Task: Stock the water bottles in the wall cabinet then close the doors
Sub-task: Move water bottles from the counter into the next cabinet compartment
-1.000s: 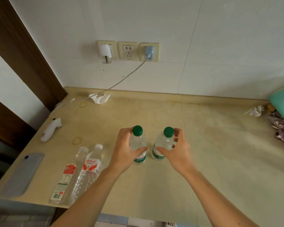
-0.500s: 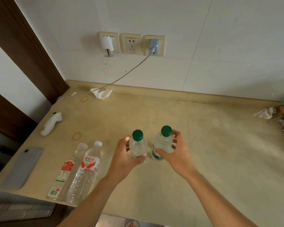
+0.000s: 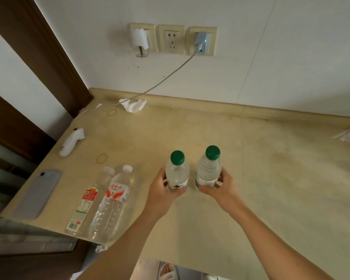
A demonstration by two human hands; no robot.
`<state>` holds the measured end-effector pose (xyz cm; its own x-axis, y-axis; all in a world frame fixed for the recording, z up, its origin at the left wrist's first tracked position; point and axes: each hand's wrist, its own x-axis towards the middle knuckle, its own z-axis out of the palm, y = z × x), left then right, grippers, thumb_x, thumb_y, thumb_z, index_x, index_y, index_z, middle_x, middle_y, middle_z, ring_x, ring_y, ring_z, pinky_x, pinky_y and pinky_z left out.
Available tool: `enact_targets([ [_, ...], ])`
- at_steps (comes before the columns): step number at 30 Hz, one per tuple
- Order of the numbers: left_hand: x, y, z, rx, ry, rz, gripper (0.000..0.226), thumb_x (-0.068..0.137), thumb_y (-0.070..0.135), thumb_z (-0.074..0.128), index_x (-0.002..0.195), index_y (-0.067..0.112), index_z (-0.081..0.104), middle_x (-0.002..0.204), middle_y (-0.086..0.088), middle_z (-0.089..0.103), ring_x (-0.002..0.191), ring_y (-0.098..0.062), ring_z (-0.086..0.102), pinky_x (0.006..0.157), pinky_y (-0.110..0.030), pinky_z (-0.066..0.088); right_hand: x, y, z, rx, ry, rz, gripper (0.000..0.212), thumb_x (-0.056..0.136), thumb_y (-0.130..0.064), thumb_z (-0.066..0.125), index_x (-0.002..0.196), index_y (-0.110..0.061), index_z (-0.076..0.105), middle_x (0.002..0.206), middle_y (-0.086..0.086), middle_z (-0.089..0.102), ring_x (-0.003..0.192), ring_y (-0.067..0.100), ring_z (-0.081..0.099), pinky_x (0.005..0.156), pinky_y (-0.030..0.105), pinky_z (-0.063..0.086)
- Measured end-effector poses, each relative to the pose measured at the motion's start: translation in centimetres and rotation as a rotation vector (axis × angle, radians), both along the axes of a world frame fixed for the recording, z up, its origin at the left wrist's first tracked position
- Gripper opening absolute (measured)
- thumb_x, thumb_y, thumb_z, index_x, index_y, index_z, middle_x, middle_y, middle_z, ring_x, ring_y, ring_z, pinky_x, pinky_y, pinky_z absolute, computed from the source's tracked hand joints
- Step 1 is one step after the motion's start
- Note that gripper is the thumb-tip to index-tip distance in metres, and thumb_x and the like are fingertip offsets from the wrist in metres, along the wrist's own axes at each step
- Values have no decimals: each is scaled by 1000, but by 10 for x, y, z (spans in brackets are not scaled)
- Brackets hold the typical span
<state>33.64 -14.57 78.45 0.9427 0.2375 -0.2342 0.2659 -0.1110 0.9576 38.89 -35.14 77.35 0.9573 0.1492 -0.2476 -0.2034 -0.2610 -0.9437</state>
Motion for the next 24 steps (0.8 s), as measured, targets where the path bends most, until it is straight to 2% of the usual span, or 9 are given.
enact_targets([
  [2, 0, -1, 8, -4, -27, 5, 63, 67, 15, 90, 122, 29, 61, 115, 8, 72, 108, -14, 68, 100, -46, 53, -4, -3, 7, 1, -26, -35, 55, 66, -19, 93, 110, -34, 63, 104, -21, 72, 94, -2, 68, 75, 20, 55],
  [5, 8, -7, 32, -4, -91, 4, 64, 61, 29, 89, 119, 29, 62, 112, 9, 74, 105, -11, 70, 99, -46, 55, -6, -12, 34, 23, -64, -67, 54, 68, -22, 93, 112, -32, 64, 105, -16, 74, 96, 2, 69, 79, 22, 58],
  [8, 25, -20, 70, 29, -185, -27, 56, 63, 31, 88, 112, 35, 63, 110, 11, 74, 103, -10, 70, 95, -37, 55, -6, -25, 74, 42, -145, -117, 49, 68, -20, 92, 107, -33, 64, 101, -18, 74, 94, -1, 69, 74, 11, 53],
  [11, 44, -40, 120, 41, -290, -87, 53, 62, 33, 87, 108, 39, 62, 106, 17, 72, 102, -6, 68, 85, -25, 55, -5, -44, 123, 69, -240, -163, 50, 68, -14, 91, 107, -31, 65, 98, -18, 75, 92, -4, 69, 72, 9, 52],
  [13, 55, -56, 156, 33, -363, -130, 54, 61, 34, 87, 110, 38, 62, 106, 19, 72, 101, -2, 67, 82, -21, 53, -6, -61, 157, 92, -301, -203, 51, 69, -13, 91, 109, -31, 66, 97, -19, 76, 92, -5, 69, 70, 8, 52],
  [15, 60, -73, 196, 28, -442, -179, 53, 63, 34, 88, 110, 36, 63, 104, 20, 73, 99, 0, 67, 79, -17, 51, -12, -76, 193, 114, -381, -252, 48, 68, -18, 91, 107, -33, 67, 98, -19, 76, 94, -4, 69, 71, 8, 51],
  [19, 68, -102, 269, -17, -608, -238, 46, 73, 22, 89, 112, 29, 65, 101, 17, 75, 96, -1, 70, 73, -10, 52, -17, -97, 265, 99, -565, -322, 48, 61, -42, 86, 105, -32, 69, 100, -19, 76, 95, -2, 71, 72, 11, 53],
  [21, 69, -117, 313, -31, -712, -242, 42, 74, 22, 88, 111, 27, 67, 100, 15, 76, 95, -1, 70, 71, -10, 52, -20, -109, 310, 111, -670, -365, 47, 62, -45, 85, 105, -32, 70, 100, -17, 77, 96, 1, 71, 73, 14, 55],
  [24, 68, -133, 385, -42, -865, -269, 37, 75, 29, 87, 108, 31, 69, 100, 18, 75, 95, 0, 69, 68, -9, 51, -26, -121, 385, 103, -852, -395, 38, 67, -44, 84, 102, -38, 72, 100, -17, 77, 94, 1, 71, 72, 12, 53],
])
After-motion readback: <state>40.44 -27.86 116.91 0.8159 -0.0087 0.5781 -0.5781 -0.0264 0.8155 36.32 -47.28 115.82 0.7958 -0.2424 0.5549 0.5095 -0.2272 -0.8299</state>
